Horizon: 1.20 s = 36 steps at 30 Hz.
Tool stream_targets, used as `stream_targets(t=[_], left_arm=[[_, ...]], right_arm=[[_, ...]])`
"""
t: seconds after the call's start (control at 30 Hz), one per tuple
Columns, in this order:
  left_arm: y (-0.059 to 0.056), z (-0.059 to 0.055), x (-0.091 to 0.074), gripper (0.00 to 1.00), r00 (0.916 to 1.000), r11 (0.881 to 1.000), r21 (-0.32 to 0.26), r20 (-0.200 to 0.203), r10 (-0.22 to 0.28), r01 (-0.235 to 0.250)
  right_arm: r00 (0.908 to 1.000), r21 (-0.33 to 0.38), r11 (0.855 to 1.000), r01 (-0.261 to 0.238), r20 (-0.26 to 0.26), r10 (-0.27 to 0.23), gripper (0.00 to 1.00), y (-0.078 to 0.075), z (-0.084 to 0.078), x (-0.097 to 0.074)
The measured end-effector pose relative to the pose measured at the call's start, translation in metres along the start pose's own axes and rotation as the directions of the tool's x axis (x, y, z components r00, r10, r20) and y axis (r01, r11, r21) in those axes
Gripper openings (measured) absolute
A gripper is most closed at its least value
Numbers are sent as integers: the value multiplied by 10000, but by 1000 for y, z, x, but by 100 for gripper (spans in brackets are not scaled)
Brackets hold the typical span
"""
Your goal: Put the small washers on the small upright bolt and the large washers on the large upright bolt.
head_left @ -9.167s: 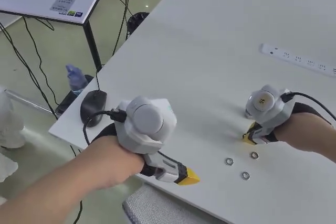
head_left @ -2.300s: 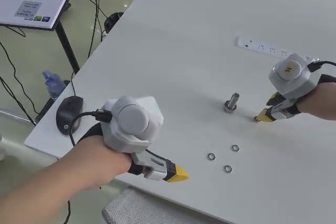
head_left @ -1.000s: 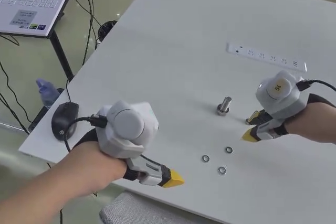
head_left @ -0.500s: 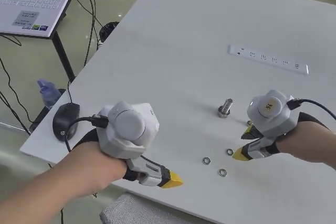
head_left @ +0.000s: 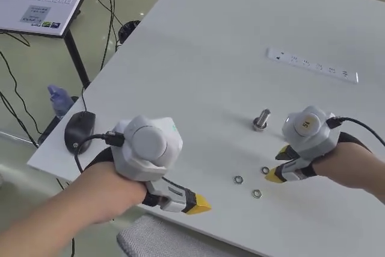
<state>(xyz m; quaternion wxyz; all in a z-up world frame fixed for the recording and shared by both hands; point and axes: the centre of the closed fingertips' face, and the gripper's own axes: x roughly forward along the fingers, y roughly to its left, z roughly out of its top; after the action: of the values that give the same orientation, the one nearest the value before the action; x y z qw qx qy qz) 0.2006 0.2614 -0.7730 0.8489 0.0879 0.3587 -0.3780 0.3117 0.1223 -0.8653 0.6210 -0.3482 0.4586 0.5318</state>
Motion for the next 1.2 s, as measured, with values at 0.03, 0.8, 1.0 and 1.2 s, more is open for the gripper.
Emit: stream_targets(t=[0.03,0.8,1.0,1.2], left_arm=[[-1,2,0,82,9999,10000,-28,108,-56,56],[-3,5,1,79,9992,9992,95,51,-394,394],[-3,5,0,78,9989,9989,118,92,-456,455],[-1,-1,-2,78,9985,9983,168,-40,-550,550]], right_arm=[[10000,-21,10000,2,-69,-2,36,0,-1,2],[9968,-370,9978,547,-558,-567,29,-1,-3,14],[9958,-438,9976,543,-708,-573,26,1,-2,14],[9946,-276,9974,666,-777,-685,20,1,-1,14]])
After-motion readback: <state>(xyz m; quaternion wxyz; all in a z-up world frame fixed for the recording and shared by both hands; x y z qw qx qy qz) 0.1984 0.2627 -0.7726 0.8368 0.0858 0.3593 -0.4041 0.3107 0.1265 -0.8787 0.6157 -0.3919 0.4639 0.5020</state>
